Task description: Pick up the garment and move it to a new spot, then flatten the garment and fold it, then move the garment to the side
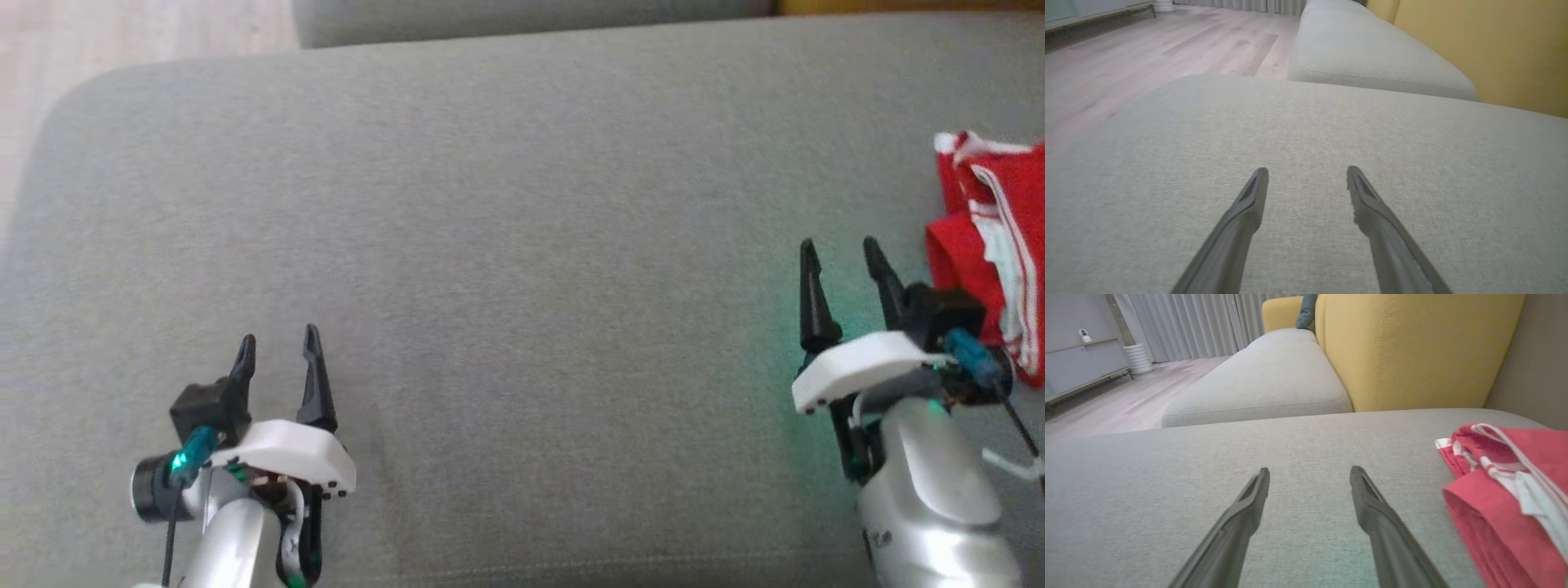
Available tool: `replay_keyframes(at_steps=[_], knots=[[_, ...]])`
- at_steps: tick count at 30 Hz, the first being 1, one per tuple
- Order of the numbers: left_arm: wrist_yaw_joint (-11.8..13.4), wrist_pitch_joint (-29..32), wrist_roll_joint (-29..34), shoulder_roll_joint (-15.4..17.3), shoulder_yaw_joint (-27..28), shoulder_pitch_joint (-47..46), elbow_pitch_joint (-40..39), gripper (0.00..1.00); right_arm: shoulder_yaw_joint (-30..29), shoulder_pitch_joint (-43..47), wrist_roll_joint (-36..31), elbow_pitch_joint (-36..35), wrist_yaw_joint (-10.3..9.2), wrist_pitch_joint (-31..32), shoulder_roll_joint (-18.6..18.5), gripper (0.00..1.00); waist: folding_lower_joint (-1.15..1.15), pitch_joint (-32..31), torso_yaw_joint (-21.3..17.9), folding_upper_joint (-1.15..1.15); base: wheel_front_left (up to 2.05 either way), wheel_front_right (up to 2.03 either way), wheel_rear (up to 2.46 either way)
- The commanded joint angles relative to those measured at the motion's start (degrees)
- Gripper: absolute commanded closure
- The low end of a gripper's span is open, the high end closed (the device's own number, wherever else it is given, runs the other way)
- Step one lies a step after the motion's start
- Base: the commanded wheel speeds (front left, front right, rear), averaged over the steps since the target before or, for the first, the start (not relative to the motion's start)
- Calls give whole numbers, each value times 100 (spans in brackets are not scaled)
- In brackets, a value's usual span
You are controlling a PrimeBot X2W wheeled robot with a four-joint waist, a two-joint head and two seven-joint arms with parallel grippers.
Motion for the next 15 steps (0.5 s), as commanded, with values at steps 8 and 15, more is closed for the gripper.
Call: replay_keyframes(at_steps=[8, 15], knots=[[-11, -33, -2, 52, 328, 105, -226, 0, 424, 208, 339, -358, 36, -62, 11, 0, 0, -425, 281, 0, 0, 0, 0], [-117, -33, -36, 52, 371, 283, -261, 0, 584, 333, 451, -416, 36, -62, 11, 0, 0, -613, 259, 0, 0, 0, 0]])
